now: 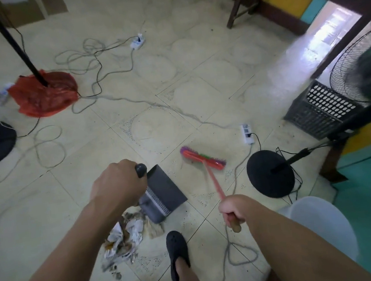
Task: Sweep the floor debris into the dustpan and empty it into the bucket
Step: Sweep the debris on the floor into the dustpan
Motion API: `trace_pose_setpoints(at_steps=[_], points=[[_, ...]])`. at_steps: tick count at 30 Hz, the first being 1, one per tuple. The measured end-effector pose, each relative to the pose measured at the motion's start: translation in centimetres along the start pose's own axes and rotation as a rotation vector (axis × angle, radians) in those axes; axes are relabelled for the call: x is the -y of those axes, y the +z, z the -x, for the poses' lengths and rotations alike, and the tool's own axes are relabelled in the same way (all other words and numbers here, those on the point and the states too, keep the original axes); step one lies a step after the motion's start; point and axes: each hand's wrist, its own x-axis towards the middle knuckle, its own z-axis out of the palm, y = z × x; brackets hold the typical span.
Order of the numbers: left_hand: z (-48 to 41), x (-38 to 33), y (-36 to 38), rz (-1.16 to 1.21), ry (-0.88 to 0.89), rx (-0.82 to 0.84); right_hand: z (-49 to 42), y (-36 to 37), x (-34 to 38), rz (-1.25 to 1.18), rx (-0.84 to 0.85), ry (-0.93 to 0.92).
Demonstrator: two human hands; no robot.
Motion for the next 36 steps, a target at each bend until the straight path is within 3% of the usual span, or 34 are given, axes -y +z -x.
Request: trace_pose_setpoints(at_steps=[10,14,21,25,28,30,36], points=[[6.9,10.0,-2.5,0.008,0.035,-0.018,7.9,12.0,3.3,0.236,0.063,-0.044],[8.6,12.1,-3.7,-0.015,0.049,-0.028,12.5,10.7,4.0,0.143,0.195,-0.155],[10.4,13.5,-4.3,-0.062,0.073,-0.006,13.9,4.8,1.9,-0.256,0.302,-0.099],[10.0,13.1,-3.8,-0.076,0.041,-0.019,13.1,2.7,0.8,-0.301,0.207,-0.095],[8.8,11.4,-3.2,-0.054,0.01,-0.008,10.9,2.0,0.6,-0.158,0.069,-0.137],[7.6,9.4,-2.6,-0.037,-0.003,0.001,9.6,1.3,0.2,-0.038,-0.044,-0.16],[3.2,2.1,-0.9,-0.004,-0.035,0.035,5.5,-3.5,-1.7,-0.038,-0.205,-0.211]])
